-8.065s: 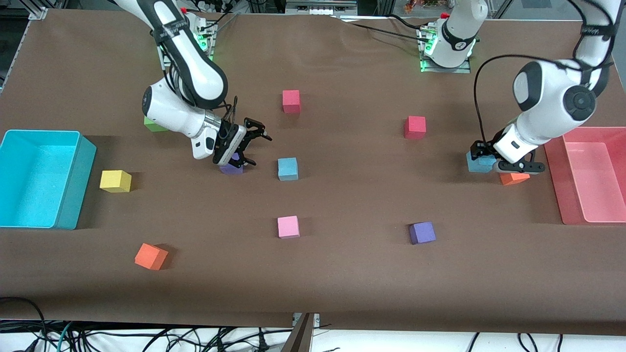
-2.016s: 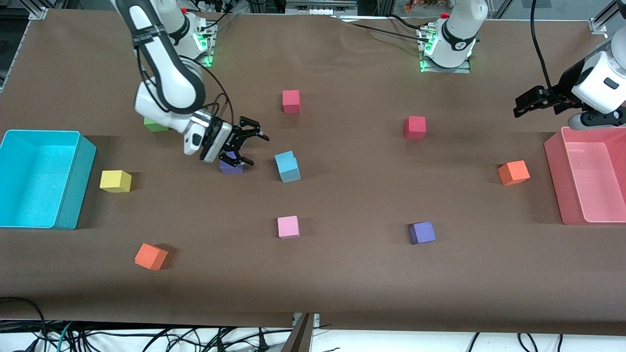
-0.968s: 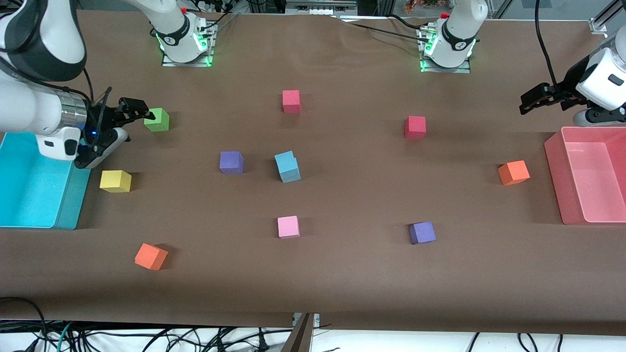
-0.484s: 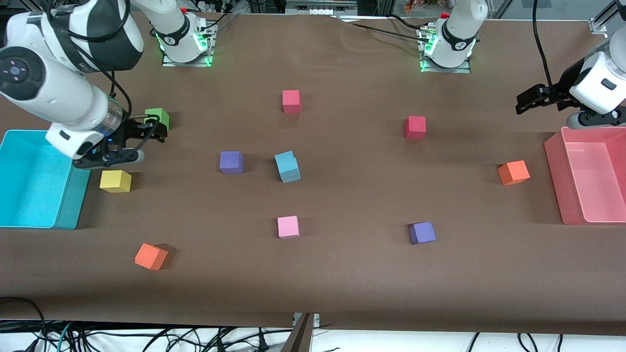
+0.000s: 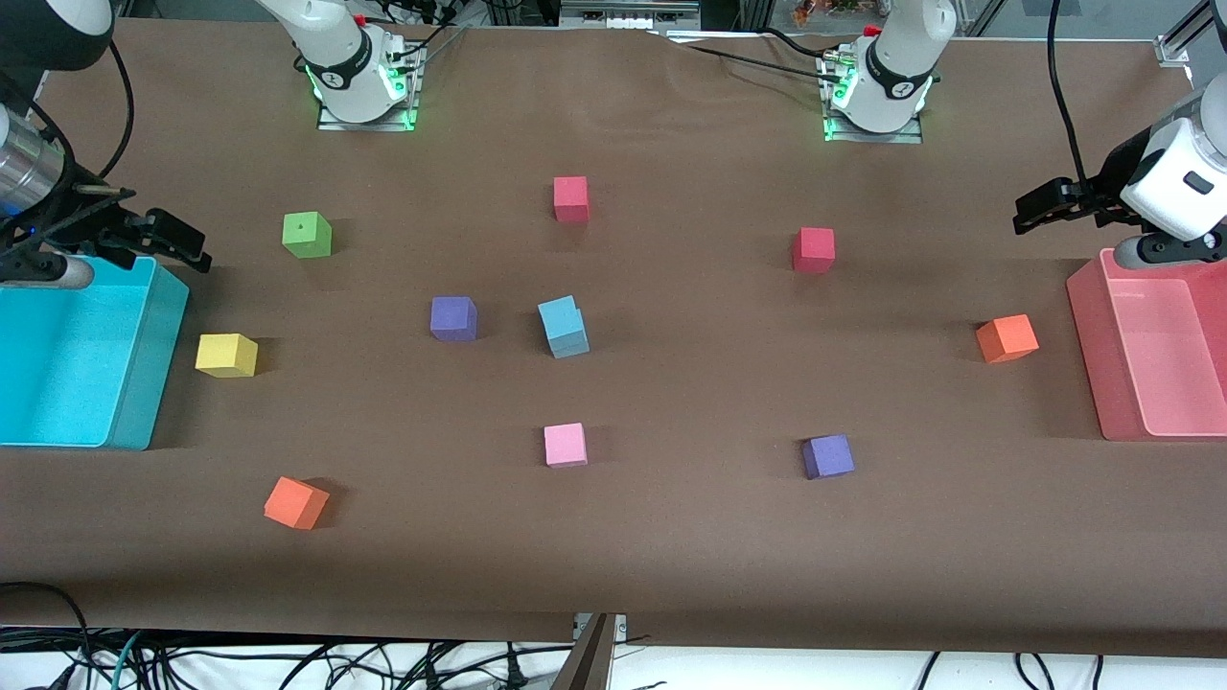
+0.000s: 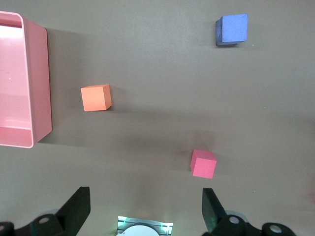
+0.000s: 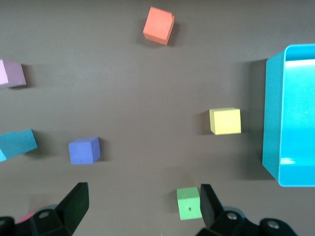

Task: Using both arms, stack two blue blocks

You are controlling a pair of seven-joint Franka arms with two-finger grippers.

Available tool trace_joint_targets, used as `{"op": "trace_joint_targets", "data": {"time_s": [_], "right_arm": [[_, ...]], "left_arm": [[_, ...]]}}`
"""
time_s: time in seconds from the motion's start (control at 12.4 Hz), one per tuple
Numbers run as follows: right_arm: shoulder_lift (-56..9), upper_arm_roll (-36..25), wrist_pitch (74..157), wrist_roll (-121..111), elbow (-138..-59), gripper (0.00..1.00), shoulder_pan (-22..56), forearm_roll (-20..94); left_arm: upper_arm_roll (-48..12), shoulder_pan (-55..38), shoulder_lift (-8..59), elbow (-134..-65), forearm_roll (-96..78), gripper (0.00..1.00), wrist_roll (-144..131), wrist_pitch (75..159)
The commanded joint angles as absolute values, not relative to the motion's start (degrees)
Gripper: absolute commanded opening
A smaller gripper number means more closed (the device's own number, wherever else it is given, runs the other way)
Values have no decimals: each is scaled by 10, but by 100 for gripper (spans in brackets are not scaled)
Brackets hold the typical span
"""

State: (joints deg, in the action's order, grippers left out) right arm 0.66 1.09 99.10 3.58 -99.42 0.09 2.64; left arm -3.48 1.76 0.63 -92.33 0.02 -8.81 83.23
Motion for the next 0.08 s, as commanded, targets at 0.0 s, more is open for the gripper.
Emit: {"op": "trace_joint_targets", "data": {"time_s": [0.0], "right_arm": [[31, 26, 978, 38, -1022, 100, -9, 34]], "left_arm": [[-35, 12, 15, -904, 9, 100, -83, 819]]}}
